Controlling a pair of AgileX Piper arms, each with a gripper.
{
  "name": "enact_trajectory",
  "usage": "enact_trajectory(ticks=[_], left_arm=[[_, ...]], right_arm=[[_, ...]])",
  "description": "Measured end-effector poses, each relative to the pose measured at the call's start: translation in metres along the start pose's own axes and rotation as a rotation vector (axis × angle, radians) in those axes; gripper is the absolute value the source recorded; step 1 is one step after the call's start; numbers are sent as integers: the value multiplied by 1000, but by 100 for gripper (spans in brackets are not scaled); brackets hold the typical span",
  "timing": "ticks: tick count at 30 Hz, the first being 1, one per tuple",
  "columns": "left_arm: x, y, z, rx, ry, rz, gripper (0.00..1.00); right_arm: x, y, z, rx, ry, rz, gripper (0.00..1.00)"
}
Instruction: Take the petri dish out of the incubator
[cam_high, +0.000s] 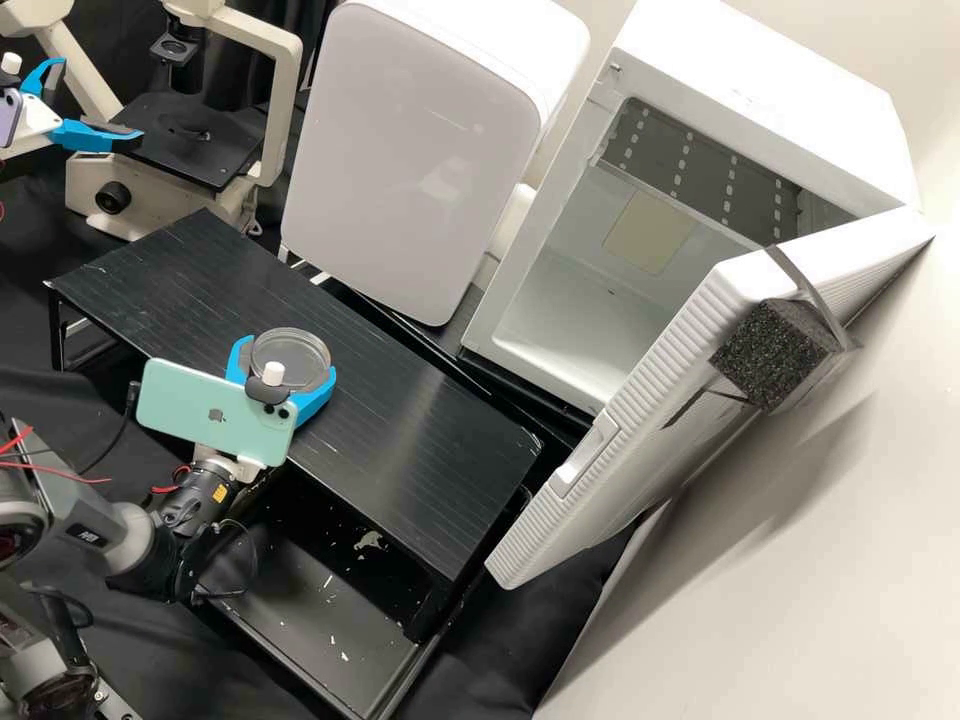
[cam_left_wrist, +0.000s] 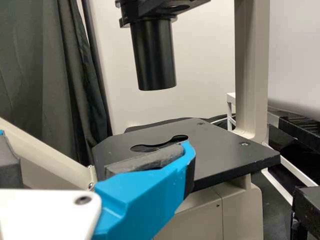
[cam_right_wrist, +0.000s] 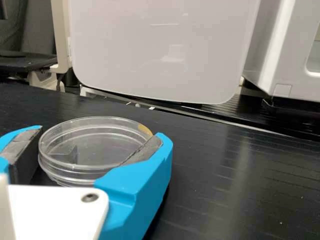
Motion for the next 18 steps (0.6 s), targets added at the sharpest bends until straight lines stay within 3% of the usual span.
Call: enact_trajectory(ticks=[1, 4, 11, 18], left_arm=[[0, 0, 0, 0, 0, 0, 100], [0, 0, 0, 0, 0, 0, 100], [0, 0, 0, 0, 0, 0, 100], [0, 0, 0, 0, 0, 0, 100]], right_arm=[[1, 0, 1, 3, -2, 1, 100], [2, 0, 2, 12, 1, 4, 100], [1, 1, 2, -9, -3, 9, 100], [-10, 13, -7, -50, 11, 94, 100]])
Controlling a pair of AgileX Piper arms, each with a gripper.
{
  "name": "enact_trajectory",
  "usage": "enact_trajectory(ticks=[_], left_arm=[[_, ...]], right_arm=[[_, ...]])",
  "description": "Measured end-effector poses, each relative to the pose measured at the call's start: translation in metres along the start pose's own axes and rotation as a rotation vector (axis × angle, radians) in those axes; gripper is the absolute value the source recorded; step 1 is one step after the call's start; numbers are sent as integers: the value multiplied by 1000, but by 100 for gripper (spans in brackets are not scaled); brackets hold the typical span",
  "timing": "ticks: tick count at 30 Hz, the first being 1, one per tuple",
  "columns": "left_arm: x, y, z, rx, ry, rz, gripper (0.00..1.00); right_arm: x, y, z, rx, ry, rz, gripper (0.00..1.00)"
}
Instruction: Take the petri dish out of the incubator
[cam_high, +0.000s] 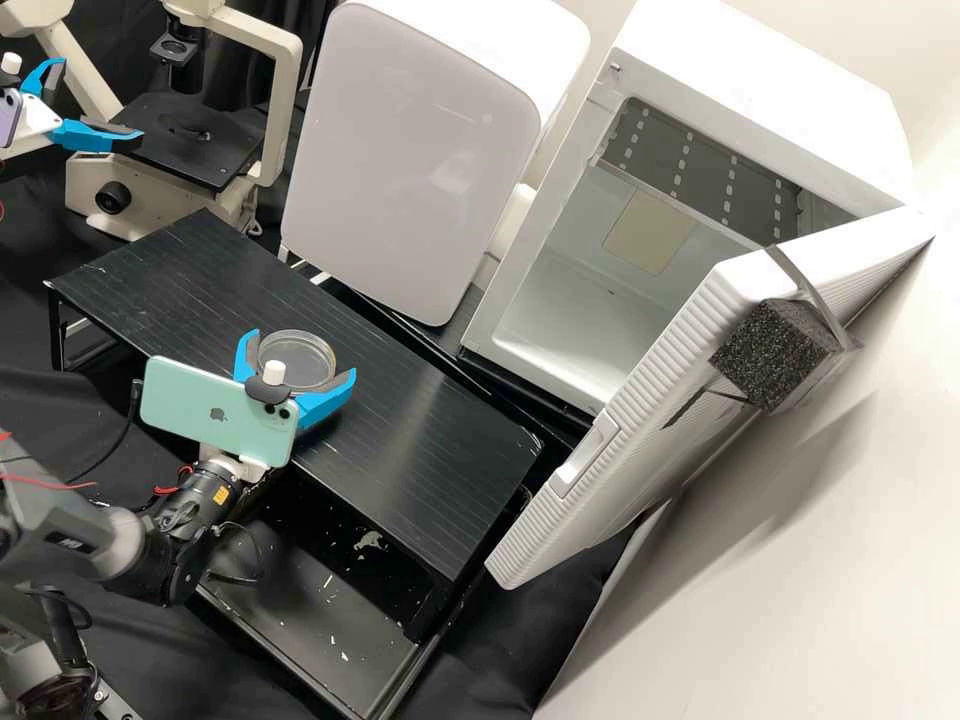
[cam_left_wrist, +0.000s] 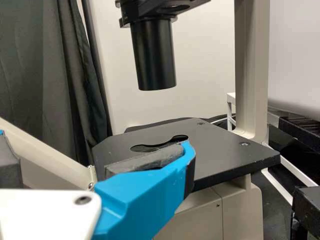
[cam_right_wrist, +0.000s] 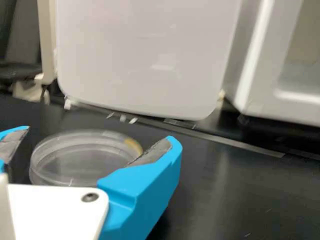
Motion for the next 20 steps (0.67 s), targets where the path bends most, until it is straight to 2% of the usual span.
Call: enact_trajectory(ticks=[7, 12, 15, 17, 20], left_arm=[[0, 0, 0, 0, 0, 0, 100], [0, 0, 0, 0, 0, 0, 100], [0, 0, 0, 0, 0, 0, 100], [0, 0, 0, 0, 0, 0, 100], [0, 0, 0, 0, 0, 0, 100]], right_arm=[[-22, 8, -21, -22, 46, 105, 100], [-28, 13, -23, -11, 38, 163, 100], [-29, 19, -21, 21, 14, 230, 100], [-30, 23, -19, 62, -3, 280, 100], [-28, 23, -17, 119, -13, 289, 100]])
